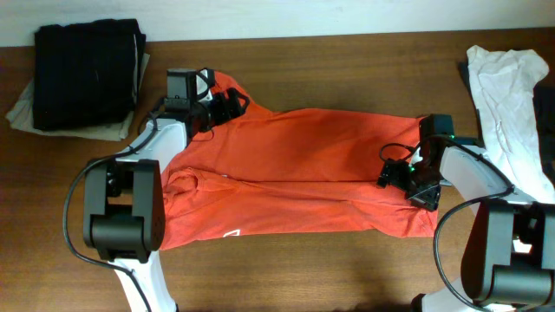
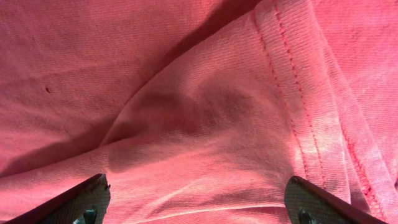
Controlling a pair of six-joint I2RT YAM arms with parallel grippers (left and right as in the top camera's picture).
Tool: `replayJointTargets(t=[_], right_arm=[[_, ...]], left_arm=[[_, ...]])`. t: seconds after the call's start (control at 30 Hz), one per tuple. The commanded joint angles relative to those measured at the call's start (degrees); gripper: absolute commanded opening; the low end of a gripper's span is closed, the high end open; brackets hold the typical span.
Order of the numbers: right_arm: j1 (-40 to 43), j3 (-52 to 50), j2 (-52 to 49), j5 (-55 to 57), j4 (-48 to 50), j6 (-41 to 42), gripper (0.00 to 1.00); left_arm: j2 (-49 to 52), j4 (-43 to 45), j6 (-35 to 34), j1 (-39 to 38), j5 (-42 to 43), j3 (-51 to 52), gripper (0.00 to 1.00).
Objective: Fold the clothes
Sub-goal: 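Move the left gripper up to the left sleeve and grasp it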
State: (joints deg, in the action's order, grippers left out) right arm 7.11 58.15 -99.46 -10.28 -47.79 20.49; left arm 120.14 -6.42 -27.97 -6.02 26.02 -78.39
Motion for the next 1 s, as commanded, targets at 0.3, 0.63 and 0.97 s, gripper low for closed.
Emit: replayJointTargets(t=[0.3, 0.63, 0.97], right_arm=[[-0.35, 0.09, -0.24, -0.7, -2.56, -0.59, 0.93], [-0.35, 0.09, -0.24, -0.7, -2.93, -0.59, 0.93], [-0.35, 0.17, -0.24, -0.7, -2.29, -0.57, 0.94]], left_arm=[[1.95, 5.29, -1.33, -0.59, -3.8, -1.11, 0.9], [5.01, 6.05, -1.38, -1.25, -5.9, -1.11, 0.9], [5.03, 8.81, -1.29, -1.22, -6.38, -1.6, 0.44]])
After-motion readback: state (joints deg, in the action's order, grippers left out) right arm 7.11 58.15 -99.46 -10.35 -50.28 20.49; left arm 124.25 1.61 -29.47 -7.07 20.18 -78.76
